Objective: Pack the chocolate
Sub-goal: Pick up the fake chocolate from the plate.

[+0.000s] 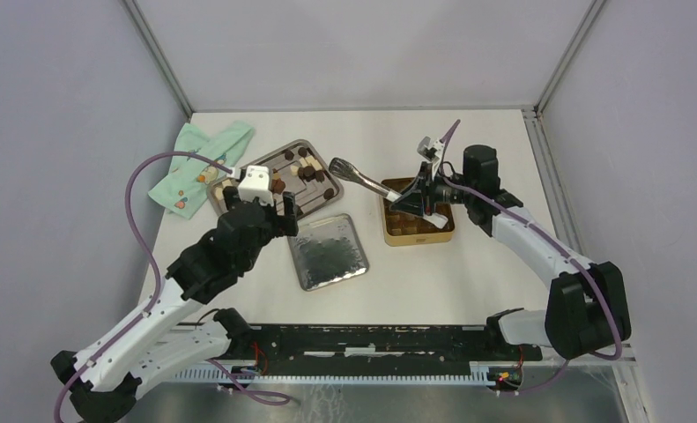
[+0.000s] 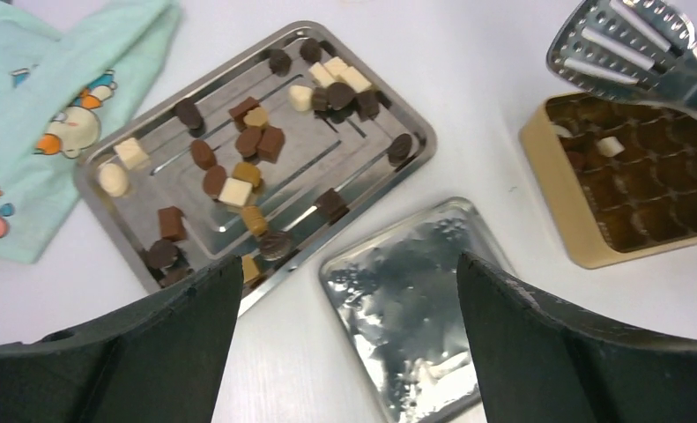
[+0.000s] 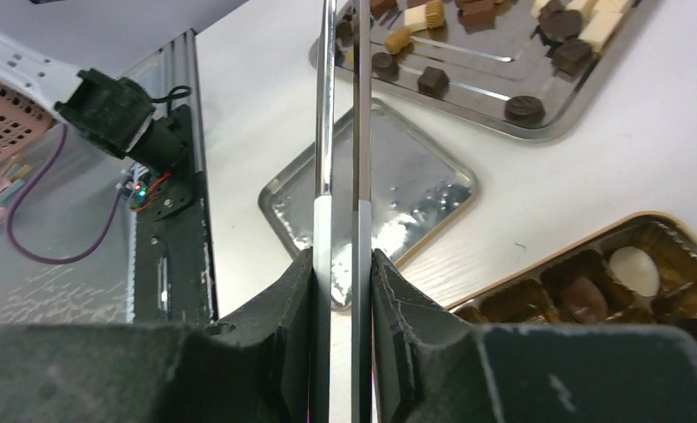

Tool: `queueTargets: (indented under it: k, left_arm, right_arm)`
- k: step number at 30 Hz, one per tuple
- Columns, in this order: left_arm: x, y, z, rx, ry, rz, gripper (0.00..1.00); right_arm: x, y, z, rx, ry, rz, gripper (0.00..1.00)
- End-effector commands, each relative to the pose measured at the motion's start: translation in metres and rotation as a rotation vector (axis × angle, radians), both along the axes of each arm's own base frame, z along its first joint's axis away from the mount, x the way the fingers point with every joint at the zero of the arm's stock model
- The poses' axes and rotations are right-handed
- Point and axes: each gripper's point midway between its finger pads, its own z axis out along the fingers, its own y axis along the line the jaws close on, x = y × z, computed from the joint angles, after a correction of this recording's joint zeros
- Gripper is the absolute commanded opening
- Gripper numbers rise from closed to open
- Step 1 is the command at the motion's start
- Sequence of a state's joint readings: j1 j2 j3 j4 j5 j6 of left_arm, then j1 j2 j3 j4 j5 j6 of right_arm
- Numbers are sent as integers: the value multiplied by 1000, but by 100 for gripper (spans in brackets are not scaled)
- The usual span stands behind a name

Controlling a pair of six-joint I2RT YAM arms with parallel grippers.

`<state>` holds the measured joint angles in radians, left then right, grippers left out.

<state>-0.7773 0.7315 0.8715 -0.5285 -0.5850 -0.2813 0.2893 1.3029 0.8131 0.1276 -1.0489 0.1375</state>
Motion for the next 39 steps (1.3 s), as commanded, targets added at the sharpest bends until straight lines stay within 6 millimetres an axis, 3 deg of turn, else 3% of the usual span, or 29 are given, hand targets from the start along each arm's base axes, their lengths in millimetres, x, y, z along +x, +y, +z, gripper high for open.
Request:
queueTargets:
  k: [1, 5, 14, 21, 26, 39]
  left_arm:
    - [12, 28, 7, 139, -58, 98, 95]
    - [15, 39, -8, 134, -33, 129, 96]
    - [10, 61, -1, 73, -72, 187, 96]
    - [7, 65, 5, 56, -102, 188, 96]
    - [8, 64, 5, 53, -102, 183, 96]
    - [9, 63, 5, 48, -103, 175, 96]
  right_arm:
    - [27, -2, 9, -91, -91, -33, 31]
    - [51, 6, 11, -204, -127, -55, 35]
    - [104, 46, 12, -478, -272, -72, 38]
    - [117, 82, 2, -559, -316, -40, 38]
    - [122, 100, -19, -632, -324, -18, 38]
    - [151, 109, -59, -817, -375, -74, 38]
